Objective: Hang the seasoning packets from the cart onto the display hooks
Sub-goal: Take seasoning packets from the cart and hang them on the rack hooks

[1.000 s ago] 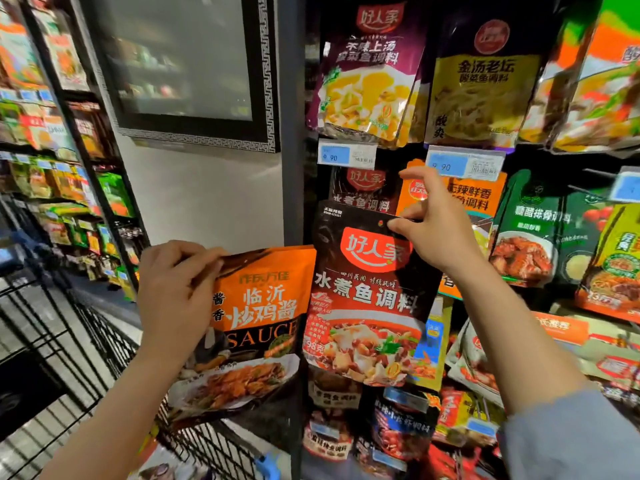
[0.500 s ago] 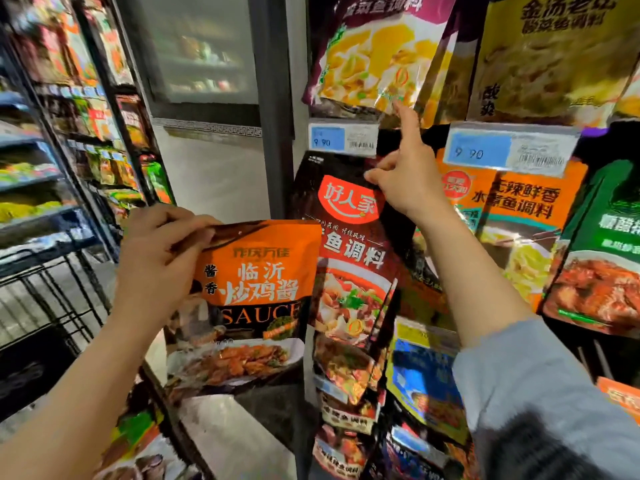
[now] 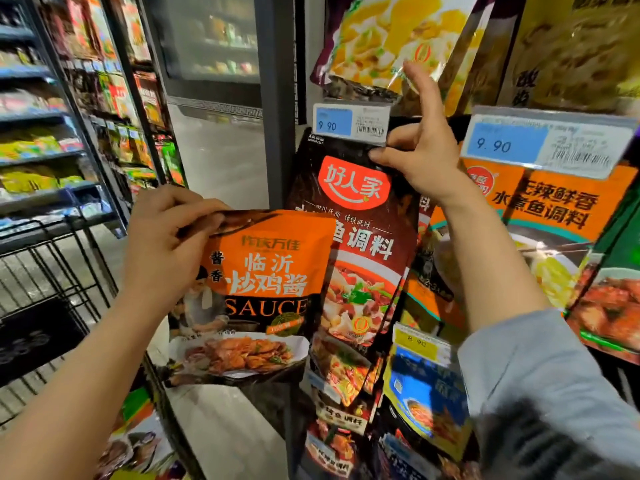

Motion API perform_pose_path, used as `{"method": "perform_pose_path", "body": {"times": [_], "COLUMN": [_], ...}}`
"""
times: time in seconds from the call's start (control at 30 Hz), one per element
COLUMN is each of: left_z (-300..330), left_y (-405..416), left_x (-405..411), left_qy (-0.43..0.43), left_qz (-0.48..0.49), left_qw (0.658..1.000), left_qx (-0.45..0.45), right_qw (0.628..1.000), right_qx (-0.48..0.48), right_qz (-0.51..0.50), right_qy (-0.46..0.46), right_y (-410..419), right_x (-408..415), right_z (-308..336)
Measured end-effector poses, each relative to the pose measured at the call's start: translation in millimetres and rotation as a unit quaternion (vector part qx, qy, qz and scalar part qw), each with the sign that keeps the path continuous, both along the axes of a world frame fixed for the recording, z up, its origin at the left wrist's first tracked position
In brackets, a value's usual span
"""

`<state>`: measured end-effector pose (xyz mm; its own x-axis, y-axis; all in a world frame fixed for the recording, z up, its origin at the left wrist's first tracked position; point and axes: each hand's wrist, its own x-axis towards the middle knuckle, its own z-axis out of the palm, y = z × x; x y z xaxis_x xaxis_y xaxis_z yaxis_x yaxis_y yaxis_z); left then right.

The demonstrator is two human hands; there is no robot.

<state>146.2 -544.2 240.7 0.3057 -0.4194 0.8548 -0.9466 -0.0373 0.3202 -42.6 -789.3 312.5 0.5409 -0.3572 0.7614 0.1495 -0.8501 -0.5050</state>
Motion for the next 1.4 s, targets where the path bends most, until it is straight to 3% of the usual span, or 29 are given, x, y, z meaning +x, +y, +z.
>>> {"method": "perform_pose_path", "body": {"times": [0.27,0.53,0.9,1.4], "left_z": [-5,-7,-15,-16], "left_y": [9,0,0,15], "left_x": [-2,3,-4,-13], "left_qy": [0.009,0.012,0.02,0.037], "left_qz": [0.024,0.021,0.015,0.019], "left_qw": [1.0,1.0,1.0,0.999], "left_qx": [0.009,-0.003,-0.012,-0.006], "right_qw": [0.998,0.995,0.999,0.997], "right_qx": [0.051,0.076,0.007,0.065], "right_qz": [0.022,0.056,-0.007,0.031], "right_qy": [-0.043,-0.017,0.036,-0.014], "right_y": [-13,-16,-18,6], "right_x": [6,19,11,7], "right_z": [10,15,3,-5]}}
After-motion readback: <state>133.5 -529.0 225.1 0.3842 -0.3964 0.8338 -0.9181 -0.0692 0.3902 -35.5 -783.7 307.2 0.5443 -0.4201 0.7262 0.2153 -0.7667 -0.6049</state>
